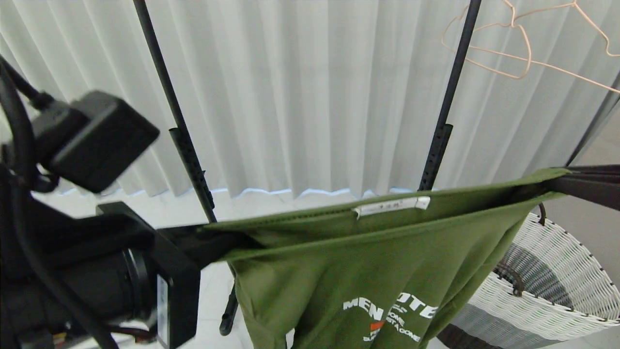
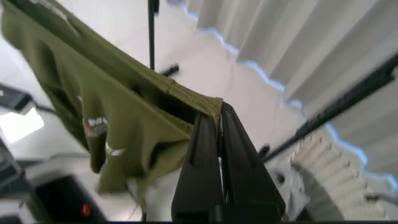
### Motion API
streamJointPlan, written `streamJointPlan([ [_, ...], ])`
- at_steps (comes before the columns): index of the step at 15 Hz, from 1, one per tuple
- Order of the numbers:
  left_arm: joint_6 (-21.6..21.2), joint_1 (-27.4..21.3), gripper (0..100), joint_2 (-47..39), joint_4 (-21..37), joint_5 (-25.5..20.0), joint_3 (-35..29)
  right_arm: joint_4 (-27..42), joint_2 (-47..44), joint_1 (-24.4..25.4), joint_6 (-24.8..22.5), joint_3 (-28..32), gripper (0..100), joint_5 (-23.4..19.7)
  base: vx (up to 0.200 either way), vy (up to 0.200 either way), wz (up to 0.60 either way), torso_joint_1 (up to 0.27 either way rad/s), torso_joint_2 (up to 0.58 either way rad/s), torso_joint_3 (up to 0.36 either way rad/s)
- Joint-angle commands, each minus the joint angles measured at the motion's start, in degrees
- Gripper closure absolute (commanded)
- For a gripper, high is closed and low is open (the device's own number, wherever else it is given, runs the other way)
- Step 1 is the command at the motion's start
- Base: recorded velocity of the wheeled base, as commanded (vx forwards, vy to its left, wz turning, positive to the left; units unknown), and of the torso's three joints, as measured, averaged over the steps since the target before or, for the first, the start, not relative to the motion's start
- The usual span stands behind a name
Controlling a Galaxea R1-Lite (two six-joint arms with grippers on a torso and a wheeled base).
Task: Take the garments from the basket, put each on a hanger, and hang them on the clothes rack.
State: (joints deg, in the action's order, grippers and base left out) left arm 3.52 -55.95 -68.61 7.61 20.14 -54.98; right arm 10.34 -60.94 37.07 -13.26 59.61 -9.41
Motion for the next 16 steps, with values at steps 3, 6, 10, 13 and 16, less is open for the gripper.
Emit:
streamJointPlan([
  [3,-5.5,6.4,100,-8.4,0.0,1.7,-20.6,-0.7,-5.4,1.2,3.0,9.2,100,1.9,0.0,0.0,0.0,0.0,0.0,0.0],
  [6,-5.5,6.2,100,-8.8,0.0,1.9,-19.7,1.3,-7.6,1.2,5.0,15.2,100,2.9,0.0,0.0,0.0,0.0,0.0,0.0],
  [10,-5.3,6.0,100,-8.4,0.0,3.4,-17.9,4.3,-6.4,1.2,5.0,14.3,100,2.9,0.0,0.0,0.0,0.0,0.0,0.0],
  [13,-5.3,5.4,100,-8.4,0.0,3.5,-17.4,4.3,-6.4,1.4,5.0,14.1,100,2.9,0.0,0.0,0.0,0.0,0.0,0.0],
  [16,-6.2,5.2,100,-7.6,0.0,3.5,-15.7,5.3,-6.2,2.1,4.8,13.3,100,2.9,0.0,0.0,0.0,0.0,0.0,0.0],
])
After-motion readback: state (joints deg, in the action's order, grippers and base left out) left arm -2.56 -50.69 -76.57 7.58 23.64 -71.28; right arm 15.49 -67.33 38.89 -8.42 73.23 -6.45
